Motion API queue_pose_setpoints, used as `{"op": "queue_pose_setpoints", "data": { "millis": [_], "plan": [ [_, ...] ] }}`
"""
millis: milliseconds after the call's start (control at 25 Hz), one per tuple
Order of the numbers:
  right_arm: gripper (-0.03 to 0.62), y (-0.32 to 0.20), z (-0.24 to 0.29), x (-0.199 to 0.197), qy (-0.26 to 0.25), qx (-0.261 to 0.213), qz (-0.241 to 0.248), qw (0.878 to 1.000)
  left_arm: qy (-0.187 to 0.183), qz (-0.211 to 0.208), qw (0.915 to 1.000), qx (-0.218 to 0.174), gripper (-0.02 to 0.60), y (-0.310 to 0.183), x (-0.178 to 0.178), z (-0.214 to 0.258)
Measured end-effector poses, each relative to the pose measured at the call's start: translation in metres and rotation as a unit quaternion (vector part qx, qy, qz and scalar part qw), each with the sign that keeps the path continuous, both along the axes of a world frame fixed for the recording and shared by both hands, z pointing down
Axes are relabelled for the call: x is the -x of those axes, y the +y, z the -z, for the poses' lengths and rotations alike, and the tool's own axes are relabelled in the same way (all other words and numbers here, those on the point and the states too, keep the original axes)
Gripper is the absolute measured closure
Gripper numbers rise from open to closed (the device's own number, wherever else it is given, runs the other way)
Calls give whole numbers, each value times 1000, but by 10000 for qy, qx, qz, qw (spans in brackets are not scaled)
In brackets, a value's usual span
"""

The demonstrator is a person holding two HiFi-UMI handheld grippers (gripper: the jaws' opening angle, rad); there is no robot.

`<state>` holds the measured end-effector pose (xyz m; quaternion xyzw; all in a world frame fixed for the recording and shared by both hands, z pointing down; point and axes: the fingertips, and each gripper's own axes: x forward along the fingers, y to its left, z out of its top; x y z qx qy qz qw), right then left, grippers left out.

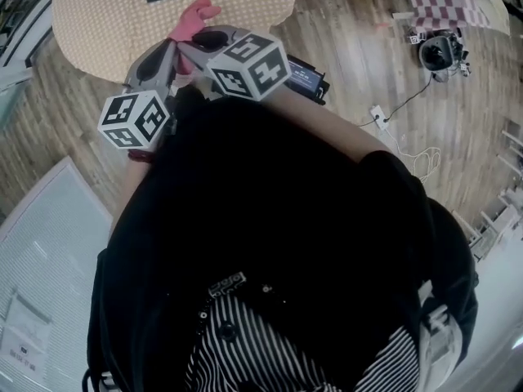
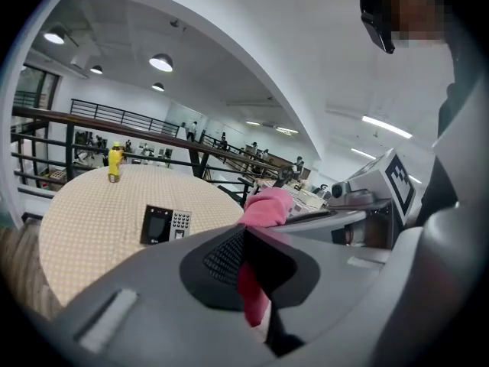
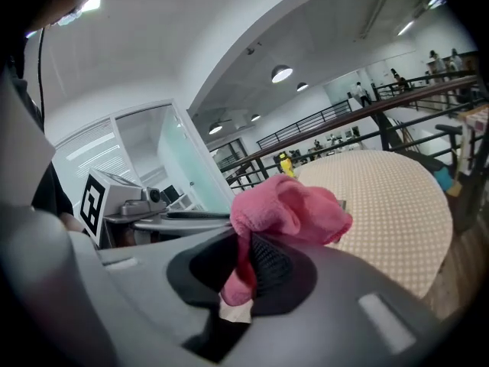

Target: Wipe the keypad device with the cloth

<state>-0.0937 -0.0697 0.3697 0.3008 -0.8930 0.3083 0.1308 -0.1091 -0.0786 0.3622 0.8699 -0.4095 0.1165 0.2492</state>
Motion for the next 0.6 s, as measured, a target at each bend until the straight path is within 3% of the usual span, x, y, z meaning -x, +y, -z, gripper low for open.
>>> {"op": "queue_pose_setpoints", "data": {
  "millis": [240,600],
  "plan": [
    [549,-42,16,-7,84,-133,-763,9970,81,-752,9970,-181,578,-44,-8,16],
    [549,-85,15,39,274,-137,-1432,9892,254,-1493,9884,-99,578,-90,35,14]
  ]
}}
